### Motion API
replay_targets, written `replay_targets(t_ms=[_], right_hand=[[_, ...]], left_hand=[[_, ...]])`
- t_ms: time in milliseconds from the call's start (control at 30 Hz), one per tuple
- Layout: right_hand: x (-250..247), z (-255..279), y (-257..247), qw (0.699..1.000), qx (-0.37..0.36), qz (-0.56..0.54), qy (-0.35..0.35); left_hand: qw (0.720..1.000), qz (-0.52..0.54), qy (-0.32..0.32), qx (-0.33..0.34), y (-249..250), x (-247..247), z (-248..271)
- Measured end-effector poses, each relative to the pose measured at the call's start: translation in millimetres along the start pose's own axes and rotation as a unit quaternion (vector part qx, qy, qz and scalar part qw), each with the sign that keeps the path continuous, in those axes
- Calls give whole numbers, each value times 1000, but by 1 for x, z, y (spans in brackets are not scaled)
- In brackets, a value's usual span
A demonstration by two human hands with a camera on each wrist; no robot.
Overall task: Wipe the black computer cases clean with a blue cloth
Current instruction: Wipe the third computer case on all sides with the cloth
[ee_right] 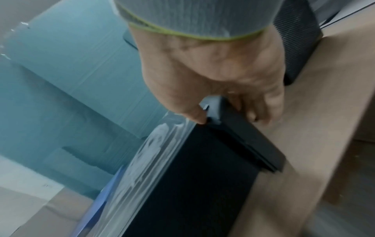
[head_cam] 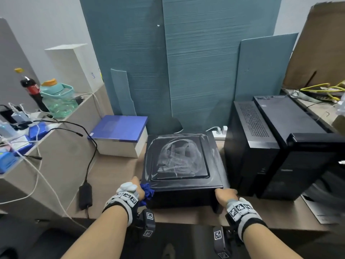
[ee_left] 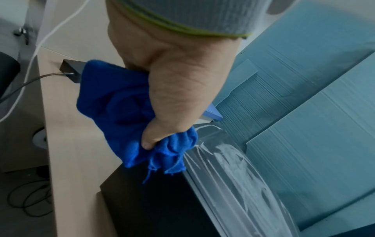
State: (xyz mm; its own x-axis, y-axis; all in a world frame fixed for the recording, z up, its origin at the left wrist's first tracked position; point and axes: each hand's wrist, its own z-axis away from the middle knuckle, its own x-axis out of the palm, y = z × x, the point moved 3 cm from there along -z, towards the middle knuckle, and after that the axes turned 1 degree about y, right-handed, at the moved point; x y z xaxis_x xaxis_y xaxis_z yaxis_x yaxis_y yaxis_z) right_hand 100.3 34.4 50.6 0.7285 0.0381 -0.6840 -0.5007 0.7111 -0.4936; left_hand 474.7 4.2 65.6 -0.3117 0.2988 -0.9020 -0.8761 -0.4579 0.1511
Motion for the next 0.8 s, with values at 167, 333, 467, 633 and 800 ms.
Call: replay_targets(t_ms=[167,333,467,633,800], right_hand=[[-28,30,-39,972,-104,147,150],[-20,21,-88,931,-285,191,125],[-4,4,-123,906,-352,216,86],[11,-28,-157,902,-338,268,17],[16,-67,-182,900,-308,298,-77]], left_hand=[[998,43,38,8,18,-24,27],[958,213,188,47,19,-43,25],[944,203,174,192,37,-37,18],[974,83,81,194,57,5,5],[974,-17,98,201,70,12,-30]])
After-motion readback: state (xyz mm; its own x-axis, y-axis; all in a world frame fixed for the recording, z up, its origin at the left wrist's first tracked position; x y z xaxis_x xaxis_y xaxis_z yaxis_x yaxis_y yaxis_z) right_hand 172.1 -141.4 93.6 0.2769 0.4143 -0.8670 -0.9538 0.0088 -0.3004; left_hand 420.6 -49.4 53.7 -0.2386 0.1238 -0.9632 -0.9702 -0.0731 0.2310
